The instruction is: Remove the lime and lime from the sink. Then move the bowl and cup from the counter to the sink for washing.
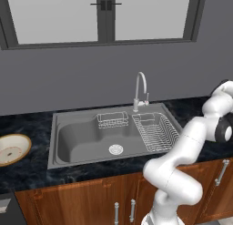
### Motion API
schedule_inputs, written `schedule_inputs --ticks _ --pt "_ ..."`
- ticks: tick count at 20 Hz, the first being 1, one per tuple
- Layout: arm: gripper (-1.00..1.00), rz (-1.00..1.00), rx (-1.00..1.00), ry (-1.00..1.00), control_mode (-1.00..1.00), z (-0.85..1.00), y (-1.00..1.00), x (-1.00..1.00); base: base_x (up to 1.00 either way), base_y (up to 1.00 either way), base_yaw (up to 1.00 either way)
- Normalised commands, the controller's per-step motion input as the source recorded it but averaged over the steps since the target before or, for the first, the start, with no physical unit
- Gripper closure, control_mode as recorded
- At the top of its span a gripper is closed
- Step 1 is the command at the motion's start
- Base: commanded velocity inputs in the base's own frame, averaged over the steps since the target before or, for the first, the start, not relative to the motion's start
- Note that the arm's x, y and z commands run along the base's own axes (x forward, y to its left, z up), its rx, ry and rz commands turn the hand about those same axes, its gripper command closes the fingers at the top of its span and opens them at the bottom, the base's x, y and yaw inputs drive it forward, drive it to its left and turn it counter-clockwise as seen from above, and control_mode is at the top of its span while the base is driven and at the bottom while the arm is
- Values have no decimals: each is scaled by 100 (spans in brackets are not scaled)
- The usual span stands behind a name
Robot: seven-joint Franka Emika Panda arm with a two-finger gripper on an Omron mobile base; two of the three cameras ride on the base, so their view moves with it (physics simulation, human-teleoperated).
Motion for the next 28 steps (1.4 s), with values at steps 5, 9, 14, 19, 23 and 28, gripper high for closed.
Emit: schedule_inputs --ticks 5,9,14,19,23,28 --pt "-100 0 0 6 -100 0 -24 27 0 0 0" --pt "-100 0 0 6 -100 0 -27 24 0 0 0" --pt "-100 1 0 5 -100 0 -28 22 0 0 0" --pt "100 2 5 8 -100 4 -18 8 0 0 0" --pt "100 2 12 8 -100 15 -16 -1 0 0 0" --pt "100 0 17 9 -100 17 -20 -4 0 0 0"
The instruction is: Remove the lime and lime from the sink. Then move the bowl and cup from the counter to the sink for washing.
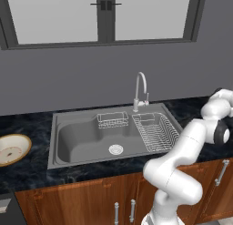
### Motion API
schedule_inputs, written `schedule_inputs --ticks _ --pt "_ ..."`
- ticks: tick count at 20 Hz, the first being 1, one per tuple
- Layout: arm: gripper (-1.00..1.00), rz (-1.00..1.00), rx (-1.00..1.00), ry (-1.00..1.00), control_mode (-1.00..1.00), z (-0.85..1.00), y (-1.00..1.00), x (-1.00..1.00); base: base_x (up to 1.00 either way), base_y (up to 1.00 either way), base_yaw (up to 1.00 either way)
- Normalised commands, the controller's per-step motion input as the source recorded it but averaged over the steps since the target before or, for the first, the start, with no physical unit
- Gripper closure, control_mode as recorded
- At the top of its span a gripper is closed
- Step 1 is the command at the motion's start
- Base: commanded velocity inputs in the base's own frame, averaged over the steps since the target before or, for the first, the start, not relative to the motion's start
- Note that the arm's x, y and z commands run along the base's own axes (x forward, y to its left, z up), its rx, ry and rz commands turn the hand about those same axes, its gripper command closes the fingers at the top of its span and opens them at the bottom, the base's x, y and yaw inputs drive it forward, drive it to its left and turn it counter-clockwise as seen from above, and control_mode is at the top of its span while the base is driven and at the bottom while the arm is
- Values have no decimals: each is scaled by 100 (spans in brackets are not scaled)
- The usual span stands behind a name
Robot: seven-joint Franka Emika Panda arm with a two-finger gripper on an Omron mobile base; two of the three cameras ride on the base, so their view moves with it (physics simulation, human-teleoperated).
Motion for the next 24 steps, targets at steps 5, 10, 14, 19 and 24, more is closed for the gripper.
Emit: schedule_inputs --ticks 5,10,14,19,24 --pt "100 0 22 5 -100 32 -10 -4 0 0 0" --pt "100 1 22 7 -100 42 2 -2 0 0 0" --pt "100 2 21 7 -100 39 6 -7 0 0 0" --pt "100 3 17 0 -100 33 6 -2 0 0 0" --pt "100 4 10 -2 -100 44 4 -5 0 0 0"
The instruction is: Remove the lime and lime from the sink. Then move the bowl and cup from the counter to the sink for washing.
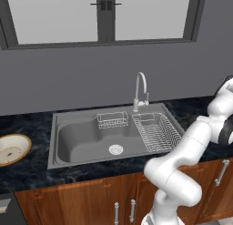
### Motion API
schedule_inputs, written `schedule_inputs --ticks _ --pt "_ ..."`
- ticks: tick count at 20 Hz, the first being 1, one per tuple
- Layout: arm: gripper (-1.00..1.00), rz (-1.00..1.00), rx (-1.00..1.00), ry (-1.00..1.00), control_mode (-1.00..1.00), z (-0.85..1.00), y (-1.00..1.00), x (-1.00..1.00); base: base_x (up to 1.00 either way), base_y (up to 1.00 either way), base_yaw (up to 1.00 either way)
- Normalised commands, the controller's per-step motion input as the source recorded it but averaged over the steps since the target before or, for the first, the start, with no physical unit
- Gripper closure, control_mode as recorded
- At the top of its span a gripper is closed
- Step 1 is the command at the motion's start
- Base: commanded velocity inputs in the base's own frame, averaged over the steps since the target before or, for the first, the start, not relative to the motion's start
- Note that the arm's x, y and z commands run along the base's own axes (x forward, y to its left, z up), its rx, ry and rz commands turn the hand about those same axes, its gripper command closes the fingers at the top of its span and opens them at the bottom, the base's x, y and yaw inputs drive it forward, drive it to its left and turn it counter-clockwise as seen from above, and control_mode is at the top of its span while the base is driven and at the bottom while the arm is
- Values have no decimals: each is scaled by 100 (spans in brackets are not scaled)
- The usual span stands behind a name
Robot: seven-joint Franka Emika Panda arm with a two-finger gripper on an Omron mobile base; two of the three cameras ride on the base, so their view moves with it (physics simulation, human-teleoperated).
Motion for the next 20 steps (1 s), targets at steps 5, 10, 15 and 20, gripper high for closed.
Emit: schedule_inputs --ticks 5,10,15,20 --pt "100 5 7 -1 -100 44 3 -16 0 0 0" --pt "100 5 8 0 -100 38 8 -22 0 0 0" --pt "100 5 10 0 -100 34 19 -22 0 0 0" --pt "100 6 8 0 -100 28 25 -24 0 0 0"
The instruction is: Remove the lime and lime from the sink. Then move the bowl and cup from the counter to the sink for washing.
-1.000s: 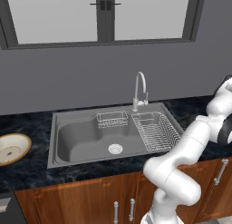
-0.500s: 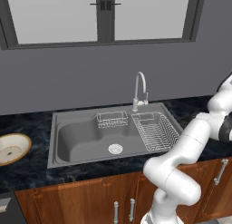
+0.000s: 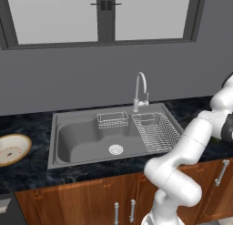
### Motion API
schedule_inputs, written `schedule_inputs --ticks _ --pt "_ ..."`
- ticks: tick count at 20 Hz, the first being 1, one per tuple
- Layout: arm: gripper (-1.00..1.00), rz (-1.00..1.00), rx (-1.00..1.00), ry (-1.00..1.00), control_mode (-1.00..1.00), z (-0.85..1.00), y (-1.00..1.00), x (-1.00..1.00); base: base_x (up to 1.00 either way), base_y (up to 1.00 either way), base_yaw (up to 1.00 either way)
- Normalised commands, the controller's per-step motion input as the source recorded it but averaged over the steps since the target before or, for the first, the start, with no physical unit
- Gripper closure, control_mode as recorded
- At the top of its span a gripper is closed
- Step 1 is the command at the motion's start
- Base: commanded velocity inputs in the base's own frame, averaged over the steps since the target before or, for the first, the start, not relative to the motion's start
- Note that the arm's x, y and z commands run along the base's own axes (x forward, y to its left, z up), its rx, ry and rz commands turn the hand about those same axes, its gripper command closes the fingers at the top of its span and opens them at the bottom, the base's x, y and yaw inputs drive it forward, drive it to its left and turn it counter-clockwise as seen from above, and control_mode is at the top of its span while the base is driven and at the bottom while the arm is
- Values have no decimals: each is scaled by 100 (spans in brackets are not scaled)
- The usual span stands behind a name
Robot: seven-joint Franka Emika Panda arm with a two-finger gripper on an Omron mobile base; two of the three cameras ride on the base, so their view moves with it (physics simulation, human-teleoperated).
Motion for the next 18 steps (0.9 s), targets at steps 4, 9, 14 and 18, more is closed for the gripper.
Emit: schedule_inputs --ticks 4,9,14,18 --pt "100 6 8 0 -100 25 25 -28 0 0 0" --pt "100 6 6 0 -100 23 28 -29 0 0 0" --pt "100 6 3 0 -100 21 33 -29 0 0 0" --pt "100 5 0 0 -100 14 37 -29 0 0 0"
